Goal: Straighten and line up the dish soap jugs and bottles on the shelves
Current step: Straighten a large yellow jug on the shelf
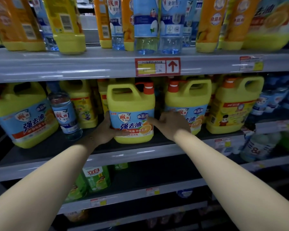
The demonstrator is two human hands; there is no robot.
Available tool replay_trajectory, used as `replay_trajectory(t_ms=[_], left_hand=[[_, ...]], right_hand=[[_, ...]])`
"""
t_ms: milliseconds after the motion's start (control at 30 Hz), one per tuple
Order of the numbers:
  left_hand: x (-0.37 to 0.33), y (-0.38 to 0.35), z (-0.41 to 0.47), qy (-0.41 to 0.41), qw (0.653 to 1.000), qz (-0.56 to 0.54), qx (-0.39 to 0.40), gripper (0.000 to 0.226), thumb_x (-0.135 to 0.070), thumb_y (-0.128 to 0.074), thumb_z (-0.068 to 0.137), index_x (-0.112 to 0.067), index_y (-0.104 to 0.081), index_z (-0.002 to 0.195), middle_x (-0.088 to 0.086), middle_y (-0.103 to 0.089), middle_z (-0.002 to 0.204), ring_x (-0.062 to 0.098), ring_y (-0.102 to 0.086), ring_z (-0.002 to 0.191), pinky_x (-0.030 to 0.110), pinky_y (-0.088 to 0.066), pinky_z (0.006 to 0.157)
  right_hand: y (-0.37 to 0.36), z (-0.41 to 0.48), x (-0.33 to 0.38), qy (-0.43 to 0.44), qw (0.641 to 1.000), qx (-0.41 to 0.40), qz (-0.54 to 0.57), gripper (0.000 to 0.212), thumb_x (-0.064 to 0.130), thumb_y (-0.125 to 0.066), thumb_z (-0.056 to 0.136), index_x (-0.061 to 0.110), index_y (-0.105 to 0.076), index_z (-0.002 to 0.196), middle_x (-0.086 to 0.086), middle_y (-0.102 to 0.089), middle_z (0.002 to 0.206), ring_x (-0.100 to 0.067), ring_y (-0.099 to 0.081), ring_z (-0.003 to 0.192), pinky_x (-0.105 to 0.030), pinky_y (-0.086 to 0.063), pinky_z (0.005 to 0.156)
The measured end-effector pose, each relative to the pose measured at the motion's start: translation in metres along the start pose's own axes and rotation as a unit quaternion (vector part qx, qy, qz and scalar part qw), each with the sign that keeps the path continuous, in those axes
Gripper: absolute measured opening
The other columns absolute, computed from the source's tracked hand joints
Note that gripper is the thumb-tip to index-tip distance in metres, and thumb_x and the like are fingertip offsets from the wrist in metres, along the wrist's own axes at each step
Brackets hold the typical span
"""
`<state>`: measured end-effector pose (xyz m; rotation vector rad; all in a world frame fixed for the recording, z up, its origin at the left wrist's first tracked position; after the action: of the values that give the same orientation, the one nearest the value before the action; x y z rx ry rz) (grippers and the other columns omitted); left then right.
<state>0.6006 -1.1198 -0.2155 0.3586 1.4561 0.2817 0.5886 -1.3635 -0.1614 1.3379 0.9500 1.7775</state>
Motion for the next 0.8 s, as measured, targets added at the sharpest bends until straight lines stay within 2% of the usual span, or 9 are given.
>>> replay_trajectory(t_ms=[67, 133, 167, 267, 333, 467, 600, 733, 800], left_hand=[[0.001, 0.001, 0.000, 0.004, 1.000, 0.009, -0.004, 0.102, -0.009, -0.086, 0.064, -0.025, -0.025, 0.144, -0.003, -0.051, 0.135, 0.012, -0.052, 0.120, 0.024, -0.049, 0.092], [0.024, 0.006, 0.013, 0.001, 0.999, 0.029, -0.025, 0.106, -0.041, -0.092, 0.053, -0.031, -0.032, 0.141, 0.000, -0.054, 0.137, 0.016, -0.054, 0.123, 0.039, -0.048, 0.101], [0.038, 0.007, 0.023, 0.006, 0.999, 0.044, -0.032, 0.109, -0.047, -0.091, 0.052, -0.030, -0.033, 0.142, 0.002, -0.053, 0.138, 0.020, -0.054, 0.124, 0.045, -0.047, 0.103], [0.001, -0.007, 0.003, 0.018, 0.998, 0.062, -0.022, 0.095, -0.019, -0.084, 0.069, -0.015, -0.029, 0.146, 0.012, -0.050, 0.141, 0.028, -0.050, 0.128, 0.049, -0.042, 0.106], [-0.008, -0.019, 0.000, 0.014, 0.998, 0.065, -0.002, 0.081, 0.001, -0.076, 0.077, -0.006, -0.031, 0.145, 0.015, -0.048, 0.141, 0.030, -0.049, 0.128, 0.047, -0.040, 0.108], [-0.009, -0.029, 0.005, -0.008, 0.999, 0.047, 0.008, 0.085, -0.002, -0.077, 0.077, -0.011, -0.029, 0.146, 0.011, -0.050, 0.139, 0.026, -0.051, 0.126, 0.043, -0.042, 0.107], [-0.014, -0.035, 0.003, -0.023, 0.999, 0.000, 0.033, 0.091, 0.007, -0.077, 0.073, -0.016, -0.024, 0.144, -0.002, -0.053, 0.129, 0.001, -0.054, 0.108, 0.013, -0.052, 0.084], [-0.011, -0.034, 0.005, -0.029, 0.999, -0.039, 0.018, 0.112, -0.023, -0.091, 0.055, -0.022, -0.026, 0.145, 0.000, -0.054, 0.138, 0.020, -0.053, 0.125, 0.046, -0.047, 0.102], [-0.009, -0.035, 0.006, -0.014, 0.998, -0.054, -0.008, 0.109, -0.028, -0.092, 0.051, -0.028, -0.029, 0.140, -0.003, -0.055, 0.134, 0.020, -0.052, 0.125, 0.050, -0.044, 0.104]], right_hand=[[0.007, -0.007, -0.017, -0.062, 0.996, -0.028, -0.053, 0.061, 0.068, -0.033, 0.089, 0.014, -0.057, 0.077, -0.006, -0.060, 0.077, -0.026, -0.060, 0.076, -0.032, -0.044, 0.064], [0.012, -0.010, -0.034, -0.111, 0.990, -0.063, -0.055, 0.049, 0.053, -0.032, 0.096, 0.014, -0.062, 0.094, -0.008, -0.063, 0.094, -0.029, -0.059, 0.090, -0.032, -0.043, 0.071], [0.012, -0.009, -0.040, -0.110, 0.990, -0.077, -0.051, 0.044, 0.045, -0.032, 0.097, 0.015, -0.064, 0.097, -0.009, -0.064, 0.098, -0.030, -0.059, 0.092, -0.033, -0.044, 0.074], [0.007, -0.004, -0.048, -0.069, 0.992, -0.099, -0.046, 0.037, 0.032, -0.033, 0.098, 0.013, -0.059, 0.080, -0.008, -0.063, 0.086, -0.030, -0.059, 0.086, -0.034, -0.044, 0.076], [0.002, 0.000, -0.051, -0.059, 0.992, -0.105, -0.036, 0.035, 0.030, -0.033, 0.098, 0.014, -0.057, 0.078, -0.007, -0.060, 0.080, -0.030, -0.058, 0.083, -0.034, -0.042, 0.075], [0.001, 0.002, -0.063, -0.042, 0.995, -0.095, -0.006, 0.036, 0.030, -0.034, 0.100, 0.023, -0.043, 0.066, -0.001, -0.051, 0.070, -0.029, -0.055, 0.079, -0.033, -0.036, 0.072], [0.004, 0.000, -0.063, -0.033, 0.995, -0.090, -0.002, 0.035, 0.029, -0.034, 0.101, 0.023, -0.040, 0.067, 0.000, -0.048, 0.067, -0.028, -0.053, 0.076, -0.032, -0.034, 0.071], [0.003, -0.003, -0.062, -0.041, 0.996, -0.075, -0.005, 0.029, 0.033, -0.033, 0.100, 0.021, -0.045, 0.077, -0.005, -0.057, 0.080, -0.031, -0.056, 0.085, -0.038, -0.043, 0.086], [0.002, -0.003, -0.061, -0.059, 0.996, -0.072, -0.002, 0.028, 0.036, -0.035, 0.097, 0.019, -0.050, 0.081, -0.008, -0.062, 0.089, -0.033, -0.056, 0.091, -0.041, -0.046, 0.086]])
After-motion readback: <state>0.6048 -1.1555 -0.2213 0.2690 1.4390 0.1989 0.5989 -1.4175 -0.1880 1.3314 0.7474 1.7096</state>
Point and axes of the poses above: each hand's wrist, its own z-axis towards the middle knuckle, its own y-axis out of the back of the hand, x = y × z, the point moved 1 cm from there along z, towards the middle knuckle
